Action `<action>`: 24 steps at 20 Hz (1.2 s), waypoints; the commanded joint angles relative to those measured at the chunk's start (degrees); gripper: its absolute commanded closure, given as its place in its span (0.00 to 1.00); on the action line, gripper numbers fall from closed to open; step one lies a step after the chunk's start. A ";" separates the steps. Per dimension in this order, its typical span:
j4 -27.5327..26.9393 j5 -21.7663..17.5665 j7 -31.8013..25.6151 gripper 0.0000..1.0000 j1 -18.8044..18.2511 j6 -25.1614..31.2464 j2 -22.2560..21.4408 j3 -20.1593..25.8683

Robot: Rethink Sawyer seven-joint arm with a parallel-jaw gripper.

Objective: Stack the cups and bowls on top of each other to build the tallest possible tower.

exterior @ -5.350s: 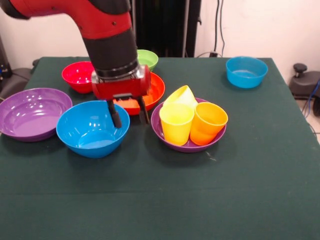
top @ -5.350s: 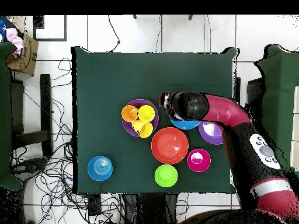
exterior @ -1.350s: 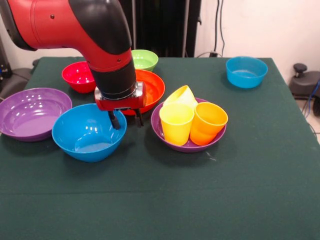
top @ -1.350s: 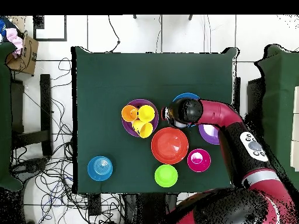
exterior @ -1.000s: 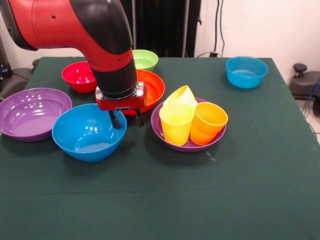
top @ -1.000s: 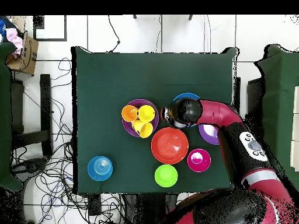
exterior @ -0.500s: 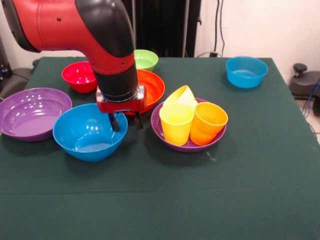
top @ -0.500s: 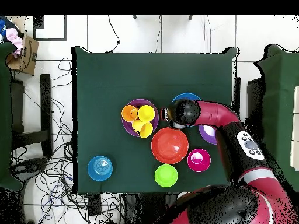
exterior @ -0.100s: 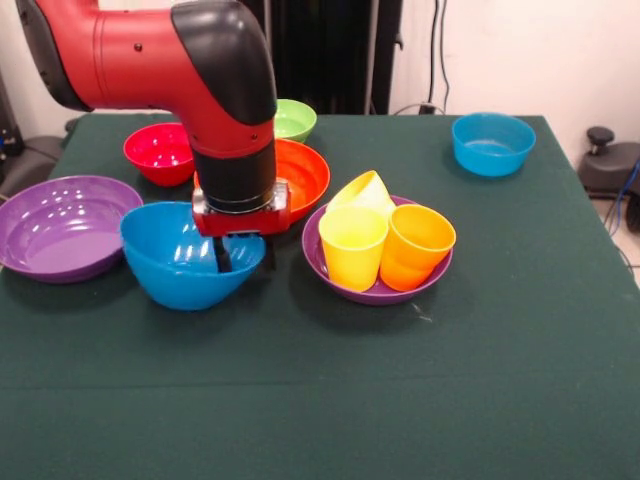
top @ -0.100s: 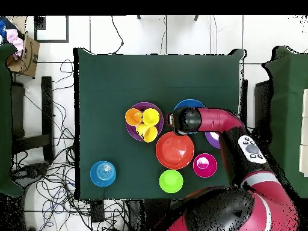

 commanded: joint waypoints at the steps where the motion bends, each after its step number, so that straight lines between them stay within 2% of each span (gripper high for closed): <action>1: -3.93 -7.26 1.53 1.00 2.62 -5.48 3.38 -4.45; 13: -4.92 -5.52 0.45 1.00 3.52 -5.62 3.66 -5.66; 15: -3.49 -4.65 0.48 1.00 3.94 -5.42 1.27 -5.08; 17: 1.79 -2.28 1.88 1.00 4.44 -3.44 -3.98 -4.90; 19: 9.60 2.04 2.12 1.00 3.32 -1.70 -11.41 -1.50; 24: 16.03 8.51 4.01 1.00 3.72 2.51 -19.34 0.78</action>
